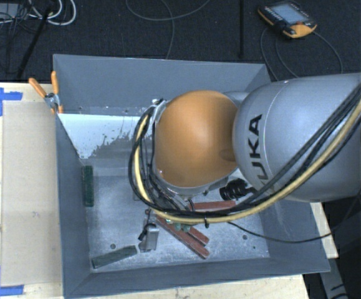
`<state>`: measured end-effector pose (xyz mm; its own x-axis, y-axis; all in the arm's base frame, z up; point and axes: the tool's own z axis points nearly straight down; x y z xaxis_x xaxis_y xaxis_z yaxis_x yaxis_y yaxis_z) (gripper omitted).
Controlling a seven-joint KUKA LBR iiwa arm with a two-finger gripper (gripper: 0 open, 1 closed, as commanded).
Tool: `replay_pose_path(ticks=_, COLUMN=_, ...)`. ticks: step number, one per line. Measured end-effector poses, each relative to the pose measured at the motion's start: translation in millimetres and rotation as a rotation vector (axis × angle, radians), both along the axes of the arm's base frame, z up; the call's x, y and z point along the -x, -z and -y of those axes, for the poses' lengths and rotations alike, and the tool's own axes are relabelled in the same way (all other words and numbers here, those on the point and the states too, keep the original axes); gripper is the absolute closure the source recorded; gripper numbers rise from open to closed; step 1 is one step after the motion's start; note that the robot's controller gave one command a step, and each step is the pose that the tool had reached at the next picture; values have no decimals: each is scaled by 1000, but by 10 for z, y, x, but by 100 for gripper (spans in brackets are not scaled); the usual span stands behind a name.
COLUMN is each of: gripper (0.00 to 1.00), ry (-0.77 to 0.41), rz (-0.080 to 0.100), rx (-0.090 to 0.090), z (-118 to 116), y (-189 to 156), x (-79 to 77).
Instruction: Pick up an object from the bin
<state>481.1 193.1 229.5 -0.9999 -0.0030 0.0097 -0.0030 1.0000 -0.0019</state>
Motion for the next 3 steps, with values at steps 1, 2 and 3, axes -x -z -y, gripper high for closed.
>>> replay_pose_path(ticks=1, gripper=0, ry=5, rz=8, rx=-2, z=12, y=-40, x=-20)
replay_pose_path(ticks=2, gripper=0, ry=-122, rz=10, rx=-2, z=-96, y=450, x=-20)
replay_pose_path(ticks=3, gripper=0, ry=-459, rz=8, rx=-4, z=-323, y=655, x=-16)
